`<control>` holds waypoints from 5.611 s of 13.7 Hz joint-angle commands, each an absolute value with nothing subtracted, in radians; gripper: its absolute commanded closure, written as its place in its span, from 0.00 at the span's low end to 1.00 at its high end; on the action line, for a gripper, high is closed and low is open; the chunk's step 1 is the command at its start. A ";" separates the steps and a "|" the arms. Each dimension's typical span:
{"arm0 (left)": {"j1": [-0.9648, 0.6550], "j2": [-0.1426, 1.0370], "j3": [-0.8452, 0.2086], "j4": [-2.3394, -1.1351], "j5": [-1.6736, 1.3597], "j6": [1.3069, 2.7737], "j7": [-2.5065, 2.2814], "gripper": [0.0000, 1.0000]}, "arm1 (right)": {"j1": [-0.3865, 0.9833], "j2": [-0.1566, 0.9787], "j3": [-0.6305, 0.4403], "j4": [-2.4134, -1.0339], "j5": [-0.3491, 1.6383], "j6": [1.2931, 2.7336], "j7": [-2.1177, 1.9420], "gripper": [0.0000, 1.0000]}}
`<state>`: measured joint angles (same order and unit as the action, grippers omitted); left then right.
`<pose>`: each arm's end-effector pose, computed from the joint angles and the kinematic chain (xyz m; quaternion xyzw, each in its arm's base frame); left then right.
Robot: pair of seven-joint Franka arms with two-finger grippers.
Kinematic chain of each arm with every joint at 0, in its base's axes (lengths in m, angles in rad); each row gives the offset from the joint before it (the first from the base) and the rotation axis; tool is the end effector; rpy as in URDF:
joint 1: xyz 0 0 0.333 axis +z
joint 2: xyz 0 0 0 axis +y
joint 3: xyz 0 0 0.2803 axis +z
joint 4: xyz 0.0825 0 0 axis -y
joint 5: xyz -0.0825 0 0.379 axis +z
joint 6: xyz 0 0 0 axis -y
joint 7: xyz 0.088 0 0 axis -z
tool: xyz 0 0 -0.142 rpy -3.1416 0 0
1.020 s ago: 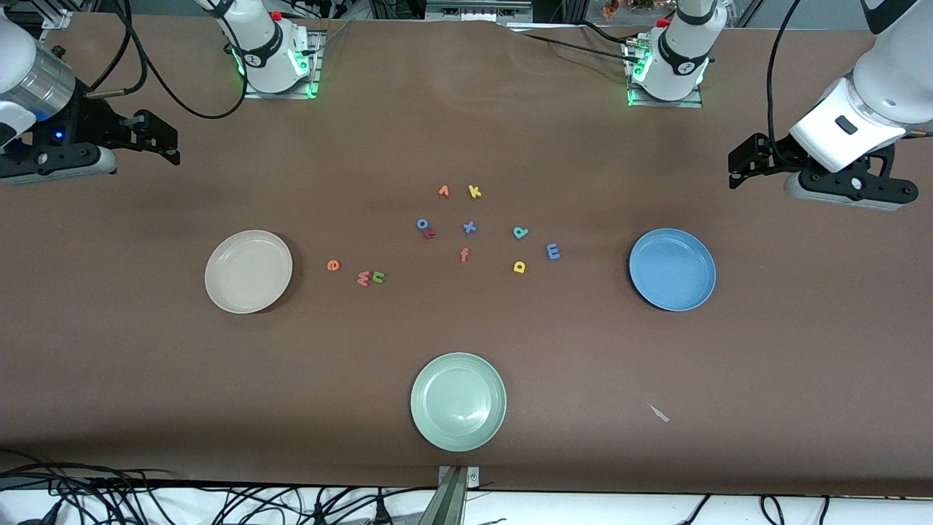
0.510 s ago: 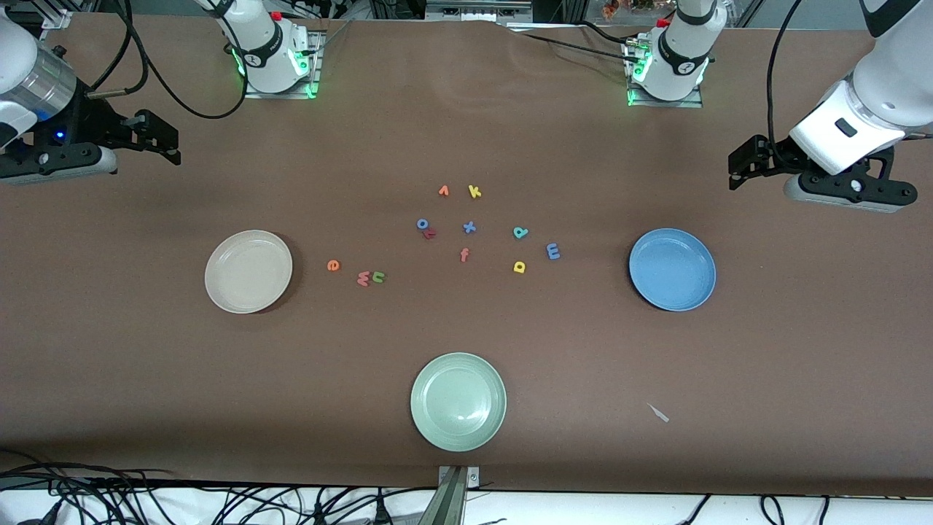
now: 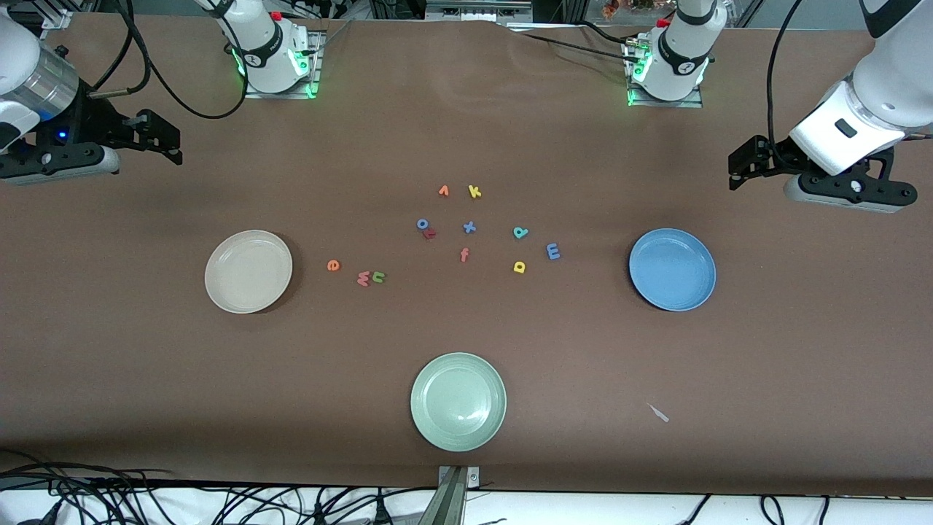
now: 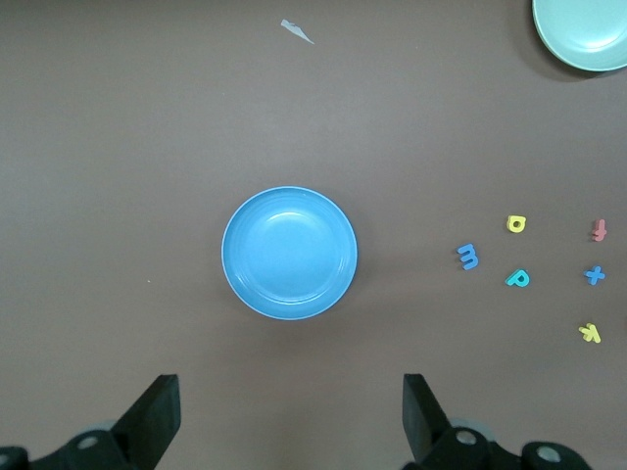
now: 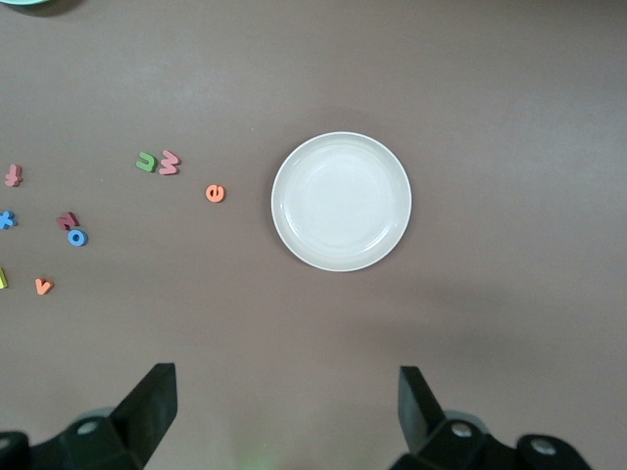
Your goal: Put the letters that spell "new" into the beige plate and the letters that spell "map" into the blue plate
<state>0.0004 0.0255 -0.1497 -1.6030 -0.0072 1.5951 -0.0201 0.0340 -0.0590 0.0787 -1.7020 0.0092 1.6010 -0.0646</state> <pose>0.5497 -0.0829 0.5269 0.9978 -0.0644 -0.0170 0.0041 0.5282 0.0619 0.5270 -0.9959 -0.0882 0.0211 0.0018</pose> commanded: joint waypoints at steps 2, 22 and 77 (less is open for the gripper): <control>0.002 0.043 -0.153 -1.568 0.002 1.572 -0.006 0.00 | 0.038 -0.071 0.089 -1.707 0.025 1.615 -0.061 0.00; -0.040 0.113 -0.164 -1.568 0.002 1.554 -0.009 0.00 | 0.141 0.089 0.091 -1.707 0.023 1.768 0.023 0.00; -0.083 0.541 -0.175 -1.833 0.268 1.986 -0.201 0.83 | 0.287 0.531 0.087 -1.993 -0.078 2.431 0.356 0.44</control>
<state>-0.1208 0.5729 -0.1571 -1.7301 0.2349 1.8868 -0.2268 0.2893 0.5519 0.0790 -1.9395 -0.0661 2.3782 0.3386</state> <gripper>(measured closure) 0.718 0.441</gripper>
